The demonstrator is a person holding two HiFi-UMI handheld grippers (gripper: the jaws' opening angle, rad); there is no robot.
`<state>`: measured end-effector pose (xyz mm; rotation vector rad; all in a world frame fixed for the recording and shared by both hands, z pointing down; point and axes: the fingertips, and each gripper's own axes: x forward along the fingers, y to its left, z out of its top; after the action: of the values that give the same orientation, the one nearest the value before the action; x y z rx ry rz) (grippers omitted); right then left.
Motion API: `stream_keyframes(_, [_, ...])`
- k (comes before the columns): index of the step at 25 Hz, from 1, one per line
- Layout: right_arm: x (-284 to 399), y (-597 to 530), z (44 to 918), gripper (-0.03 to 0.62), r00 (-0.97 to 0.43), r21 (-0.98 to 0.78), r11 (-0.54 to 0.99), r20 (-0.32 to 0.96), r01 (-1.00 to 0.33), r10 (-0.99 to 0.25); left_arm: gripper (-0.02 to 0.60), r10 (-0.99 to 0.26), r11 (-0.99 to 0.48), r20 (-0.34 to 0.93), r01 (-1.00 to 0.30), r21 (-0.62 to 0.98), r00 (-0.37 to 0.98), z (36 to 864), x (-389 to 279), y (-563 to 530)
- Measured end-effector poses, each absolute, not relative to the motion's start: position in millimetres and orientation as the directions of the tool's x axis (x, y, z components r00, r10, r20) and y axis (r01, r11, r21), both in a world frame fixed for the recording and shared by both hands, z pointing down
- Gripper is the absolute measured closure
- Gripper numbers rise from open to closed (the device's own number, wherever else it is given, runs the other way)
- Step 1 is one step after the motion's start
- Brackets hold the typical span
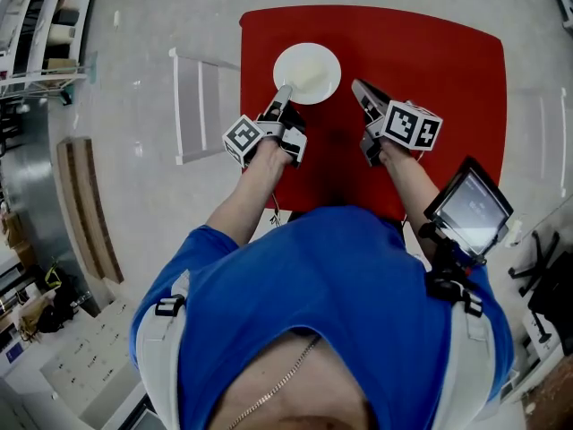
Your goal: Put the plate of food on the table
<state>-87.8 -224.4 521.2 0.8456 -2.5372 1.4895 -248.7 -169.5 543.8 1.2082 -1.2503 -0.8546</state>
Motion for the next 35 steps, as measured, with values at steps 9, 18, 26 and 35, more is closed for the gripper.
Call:
stream_keyframes(9, [-94, -239, 536, 0.592, -0.844, -0.786, 0.358, 0.363, -0.505, -0.395, 0.563, -0.954, 0.239, 0.257, -0.128, 0.963, 0.155, 560, -256, -187])
stream_keyframes(18, [-123, -317, 589, 0.592, -0.850, -0.794, 0.342, 0.381, -0.502, -0.363, 0.564, -0.947, 0.281, 0.297, -0.129, 0.951, 0.124, 613, -289, -265])
stream_keyframes(26, [-124, -318, 591, 0.592, -0.849, -0.798, 0.330, 0.387, -0.504, -0.361, 0.564, -0.945, 0.294, 0.308, -0.123, 0.948, 0.111, 618, -291, -273])
stream_keyframes(35, [-122, -318, 596, 0.592, -0.846, -0.805, 0.311, 0.391, -0.505, -0.363, 0.563, -0.944, 0.304, 0.316, -0.118, 0.945, 0.093, 622, -295, -283])
